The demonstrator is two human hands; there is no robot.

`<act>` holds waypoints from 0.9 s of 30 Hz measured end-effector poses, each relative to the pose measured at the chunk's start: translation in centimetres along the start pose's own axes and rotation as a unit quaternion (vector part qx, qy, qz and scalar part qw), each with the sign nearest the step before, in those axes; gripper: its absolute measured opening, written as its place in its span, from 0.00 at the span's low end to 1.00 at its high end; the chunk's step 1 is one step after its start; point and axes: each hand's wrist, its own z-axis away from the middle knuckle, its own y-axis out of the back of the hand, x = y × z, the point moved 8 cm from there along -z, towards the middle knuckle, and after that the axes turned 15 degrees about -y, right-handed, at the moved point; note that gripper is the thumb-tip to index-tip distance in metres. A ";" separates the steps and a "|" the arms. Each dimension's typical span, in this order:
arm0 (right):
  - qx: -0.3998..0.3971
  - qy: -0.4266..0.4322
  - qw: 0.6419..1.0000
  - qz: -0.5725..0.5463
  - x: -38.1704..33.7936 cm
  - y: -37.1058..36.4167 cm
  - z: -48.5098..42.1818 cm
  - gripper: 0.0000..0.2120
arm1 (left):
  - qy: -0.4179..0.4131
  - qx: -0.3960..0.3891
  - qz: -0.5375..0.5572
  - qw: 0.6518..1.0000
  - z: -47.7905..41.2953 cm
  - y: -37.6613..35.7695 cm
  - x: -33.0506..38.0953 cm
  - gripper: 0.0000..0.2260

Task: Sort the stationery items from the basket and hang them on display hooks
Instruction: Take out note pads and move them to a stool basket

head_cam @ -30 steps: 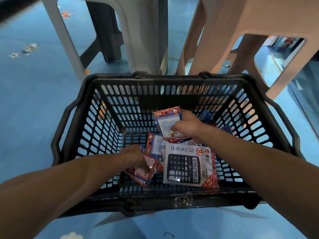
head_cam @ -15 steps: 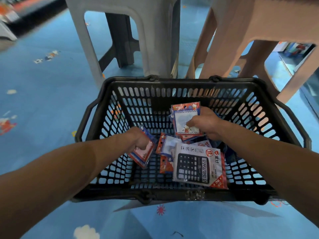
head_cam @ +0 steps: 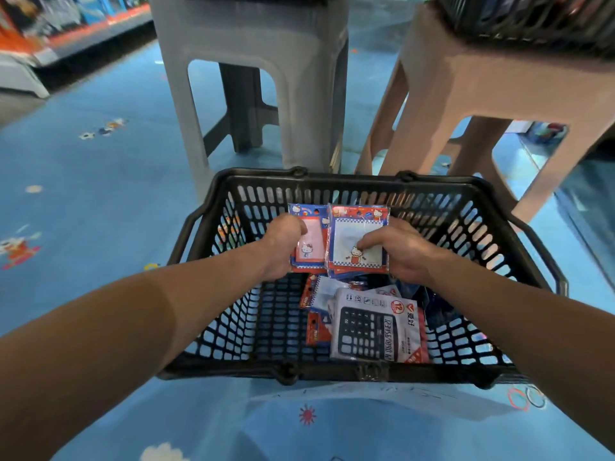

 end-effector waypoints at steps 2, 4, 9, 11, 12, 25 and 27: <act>-0.005 0.009 1.000 -0.008 -0.1 -0.2 0.1 0.19 | 0.013 -0.021 0.031 0.999 0.4 -0.8 0.0 0.10; -0.008 0.021 1.000 -0.012 -0.3 -0.6 0.1 0.18 | 0.019 -0.062 0.047 0.997 0.7 -1.9 0.0 0.17; 0.024 0.057 0.998 -0.001 -0.5 -2.0 -0.1 0.25 | -0.009 -0.082 0.040 0.996 1.3 -3.4 0.6 0.12; 0.041 0.063 0.997 0.013 -0.5 -2.3 -0.1 0.30 | -0.025 -0.075 0.032 0.996 1.2 -3.6 0.8 0.16; 0.042 0.063 0.997 0.019 -0.5 -2.5 0.0 0.32 | -0.029 -0.071 0.031 0.997 1.2 -3.7 0.9 0.19; 0.037 -0.004 0.998 0.047 0.1 -1.0 -1.3 0.20 | 0.016 -0.101 -0.073 0.992 0.0 -3.5 -1.0 0.09; 0.068 -0.021 0.996 0.056 0.4 0.4 -1.9 0.18 | 0.023 -0.124 -0.185 0.975 -0.8 -3.0 -2.5 0.10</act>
